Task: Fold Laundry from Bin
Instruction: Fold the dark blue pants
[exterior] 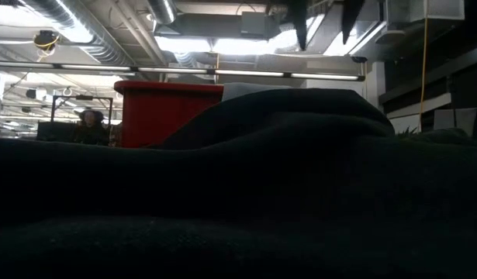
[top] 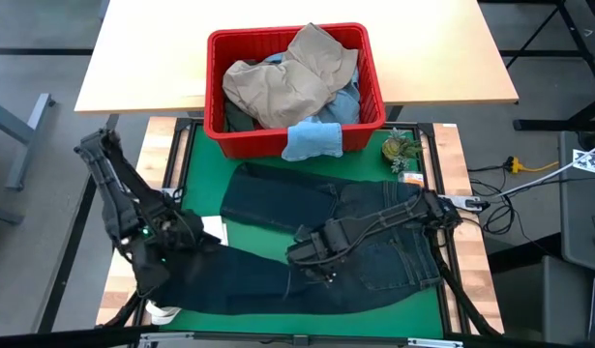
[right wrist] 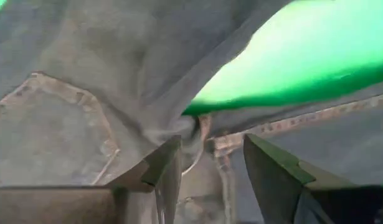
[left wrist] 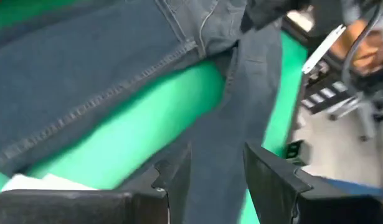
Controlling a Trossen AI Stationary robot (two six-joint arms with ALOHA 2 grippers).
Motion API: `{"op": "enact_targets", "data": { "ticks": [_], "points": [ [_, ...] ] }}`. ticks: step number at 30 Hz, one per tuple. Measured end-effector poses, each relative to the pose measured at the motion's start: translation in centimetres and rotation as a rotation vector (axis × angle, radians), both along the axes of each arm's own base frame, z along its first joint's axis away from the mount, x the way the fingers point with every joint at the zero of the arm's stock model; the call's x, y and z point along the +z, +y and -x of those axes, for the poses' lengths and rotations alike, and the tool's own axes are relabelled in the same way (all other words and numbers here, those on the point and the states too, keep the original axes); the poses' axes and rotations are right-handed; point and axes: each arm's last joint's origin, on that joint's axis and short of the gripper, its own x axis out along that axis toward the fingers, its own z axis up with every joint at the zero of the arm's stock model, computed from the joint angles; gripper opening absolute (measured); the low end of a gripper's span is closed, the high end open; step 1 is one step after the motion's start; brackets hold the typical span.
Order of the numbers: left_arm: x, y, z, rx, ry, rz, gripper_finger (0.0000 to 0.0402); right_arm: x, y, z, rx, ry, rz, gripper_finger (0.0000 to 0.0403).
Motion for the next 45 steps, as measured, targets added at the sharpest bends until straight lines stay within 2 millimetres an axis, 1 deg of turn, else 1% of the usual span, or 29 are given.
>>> {"op": "enact_targets", "data": {
  "ticks": [4,7,9,12,15,18,21,26,31,37,42,44,45],
  "points": [
    [-1.1,-0.3,-1.4,0.016,0.046,-0.056,0.0140,0.6,-0.5,2.4,-0.081,0.027,-0.004,0.0170],
    [-1.8,-0.1,-2.5,0.020,0.109,-0.069,0.0140,0.2,-0.9,4.6,-0.171,0.028,0.009,0.0170],
    [-2.3,0.1,-3.2,-0.018,0.176,-0.075,0.0140,-0.4,-1.2,6.2,-0.222,0.003,0.006,0.0170],
    [-3.1,0.6,-4.4,-0.078,0.281,-0.083,0.0140,-1.9,-1.3,8.9,-0.273,-0.045,-0.012,0.0170],
    [-4.0,1.2,-5.8,-0.130,0.377,-0.085,0.0140,-4.0,-1.3,11.0,-0.328,-0.081,-0.052,0.0170],
    [-5.1,1.6,-7.6,-0.191,0.441,-0.079,0.0140,-5.8,-1.5,12.6,-0.384,-0.096,-0.096,0.0170],
    [-6.2,2.0,-10.0,-0.284,0.446,-0.043,0.0140,-7.7,-1.8,13.8,-0.419,-0.061,-0.104,0.0170],
    [-8.4,2.5,-13.8,-0.433,0.420,-0.003,0.0140,-10.0,-2.0,15.1,-0.442,0.003,-0.076,0.0170],
    [-11.4,3.4,-16.1,-0.531,0.467,-0.017,0.0140,-11.3,-2.2,15.6,-0.442,0.000,-0.077,0.0170],
    [-14.3,4.7,-17.5,-0.562,0.554,-0.067,0.0140,-11.8,-2.1,15.3,-0.433,-0.039,-0.095,0.0170],
    [-15.9,5.4,-18.1,-0.596,0.599,0.007,0.0138,-11.7,-2.0,15.0,-0.432,-0.068,-0.108,0.0170],
    [-16.4,5.4,-18.2,-0.596,0.620,0.015,0.0128,-11.7,-2.1,15.1,-0.432,-0.068,-0.100,0.0170],
    [-16.6,5.4,-18.1,-0.594,0.634,0.015,0.0116,-11.7,-2.1,15.1,-0.436,-0.065,-0.097,0.0170]
  ]
}}
